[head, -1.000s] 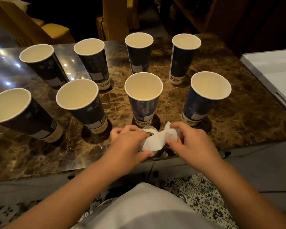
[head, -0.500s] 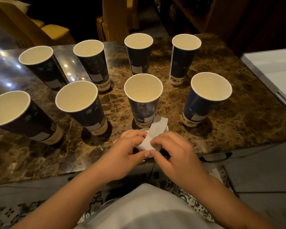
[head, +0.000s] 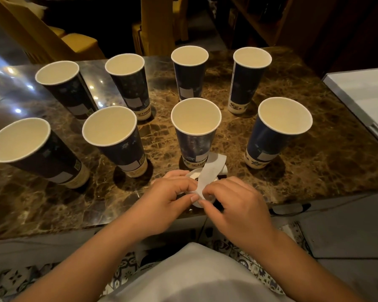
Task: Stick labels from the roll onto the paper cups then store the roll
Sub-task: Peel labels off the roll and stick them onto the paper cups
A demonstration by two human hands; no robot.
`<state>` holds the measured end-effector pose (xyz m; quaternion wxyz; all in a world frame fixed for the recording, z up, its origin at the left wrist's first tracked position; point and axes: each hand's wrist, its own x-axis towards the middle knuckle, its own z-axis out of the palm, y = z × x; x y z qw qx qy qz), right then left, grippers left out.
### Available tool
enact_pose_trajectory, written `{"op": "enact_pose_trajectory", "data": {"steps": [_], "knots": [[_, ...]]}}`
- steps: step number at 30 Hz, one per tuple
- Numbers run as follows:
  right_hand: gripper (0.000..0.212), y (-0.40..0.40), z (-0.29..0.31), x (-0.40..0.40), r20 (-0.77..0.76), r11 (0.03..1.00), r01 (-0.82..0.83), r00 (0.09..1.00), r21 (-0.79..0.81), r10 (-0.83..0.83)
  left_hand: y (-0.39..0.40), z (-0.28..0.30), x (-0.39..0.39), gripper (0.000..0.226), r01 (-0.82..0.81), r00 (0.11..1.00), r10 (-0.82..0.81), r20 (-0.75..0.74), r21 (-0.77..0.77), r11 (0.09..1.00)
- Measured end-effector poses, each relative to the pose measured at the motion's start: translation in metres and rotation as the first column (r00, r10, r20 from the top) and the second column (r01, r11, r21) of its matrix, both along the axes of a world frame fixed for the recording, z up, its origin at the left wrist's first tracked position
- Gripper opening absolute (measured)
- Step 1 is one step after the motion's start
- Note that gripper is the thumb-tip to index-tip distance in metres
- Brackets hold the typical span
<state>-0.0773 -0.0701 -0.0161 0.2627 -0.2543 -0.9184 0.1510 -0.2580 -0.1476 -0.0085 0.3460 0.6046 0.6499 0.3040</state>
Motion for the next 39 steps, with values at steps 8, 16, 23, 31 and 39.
{"op": "enact_pose_trajectory", "data": {"steps": [8, 16, 23, 31, 39], "knots": [[0.022, -0.002, 0.000, -0.003, -0.005, 0.998, 0.046, 0.999, 0.047, -0.046, 0.002, -0.005, -0.003, 0.016, 0.019, 0.993, -0.014, -0.119, 0.033, 0.999], [0.021, -0.001, 0.002, -0.001, -0.011, 0.997, 0.078, 0.997, -0.002, -0.078, -0.001, -0.004, 0.001, 0.015, -0.068, 0.991, 0.074, -0.109, 0.059, 0.996], [0.009, 0.017, 0.021, 0.016, -0.251, 0.941, 0.246, 0.920, -0.231, -0.302, -0.006, 0.003, 0.010, 0.015, -0.301, 0.950, 0.308, -0.042, 0.125, 0.945], [0.017, 0.006, 0.037, 0.024, -0.148, 0.921, 0.141, 0.985, 0.363, -0.092, -0.007, 0.056, 0.038, 0.024, -0.460, 0.815, 0.470, 0.340, -0.114, 0.881], [0.013, -0.005, 0.039, 0.024, -0.131, 0.913, 0.032, 0.991, 0.406, 0.023, -0.002, 0.064, 0.039, 0.014, -0.336, 0.555, 0.602, 0.575, -0.506, 0.794]]}}
